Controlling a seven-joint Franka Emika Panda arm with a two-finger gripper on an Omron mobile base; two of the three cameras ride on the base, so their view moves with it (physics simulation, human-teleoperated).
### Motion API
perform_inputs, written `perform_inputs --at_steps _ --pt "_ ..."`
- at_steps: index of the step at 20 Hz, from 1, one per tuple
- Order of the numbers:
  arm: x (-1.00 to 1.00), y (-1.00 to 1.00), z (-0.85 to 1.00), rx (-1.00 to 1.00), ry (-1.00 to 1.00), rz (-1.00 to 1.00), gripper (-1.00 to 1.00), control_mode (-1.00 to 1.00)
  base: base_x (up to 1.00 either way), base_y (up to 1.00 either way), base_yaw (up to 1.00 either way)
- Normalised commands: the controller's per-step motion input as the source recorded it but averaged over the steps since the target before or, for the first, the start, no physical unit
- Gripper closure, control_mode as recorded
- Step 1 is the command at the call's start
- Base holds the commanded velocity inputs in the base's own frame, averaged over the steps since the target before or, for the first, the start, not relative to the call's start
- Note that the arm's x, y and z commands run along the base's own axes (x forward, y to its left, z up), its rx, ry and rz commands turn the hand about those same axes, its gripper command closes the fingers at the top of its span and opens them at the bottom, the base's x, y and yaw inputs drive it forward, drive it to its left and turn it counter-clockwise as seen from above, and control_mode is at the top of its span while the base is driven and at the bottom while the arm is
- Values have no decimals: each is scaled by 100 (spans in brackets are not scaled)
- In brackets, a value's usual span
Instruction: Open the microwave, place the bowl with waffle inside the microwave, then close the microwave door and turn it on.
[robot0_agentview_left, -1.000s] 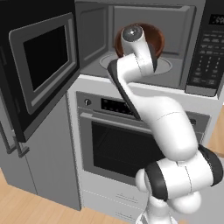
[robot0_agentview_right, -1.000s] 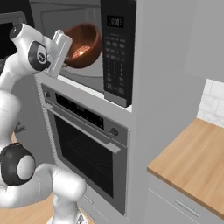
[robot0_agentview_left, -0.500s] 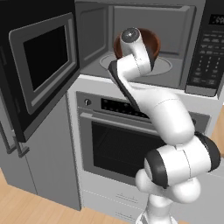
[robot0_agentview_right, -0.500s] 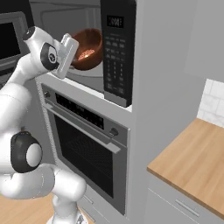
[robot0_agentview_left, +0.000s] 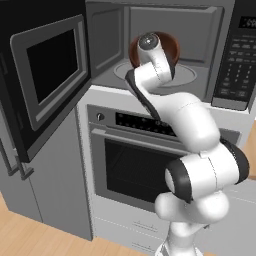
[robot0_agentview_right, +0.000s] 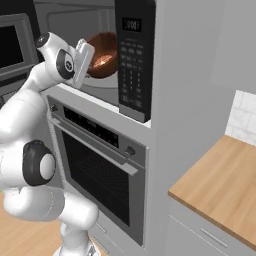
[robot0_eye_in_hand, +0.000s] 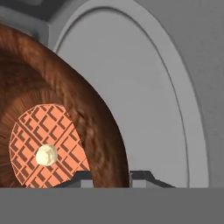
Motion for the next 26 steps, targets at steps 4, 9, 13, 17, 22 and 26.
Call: perform_inputs --at_steps 4,9,13,17,22,26 --pt "12 0 -3 0 -2 0 -100 -100 0 0 0" --pt "0 0 0 0 -16 0 -100 -100 0 0 0" --pt "0 2 4 -4 -33 0 -100 -100 0 0 0" --pt "-19 5 2 -1 -12 0 -100 -100 0 0 0" --pt "-94 8 20 0 0 0 -100 -100 0 0 0" --pt "-100 33 28 0 0 0 -100 -100 0 0 0"
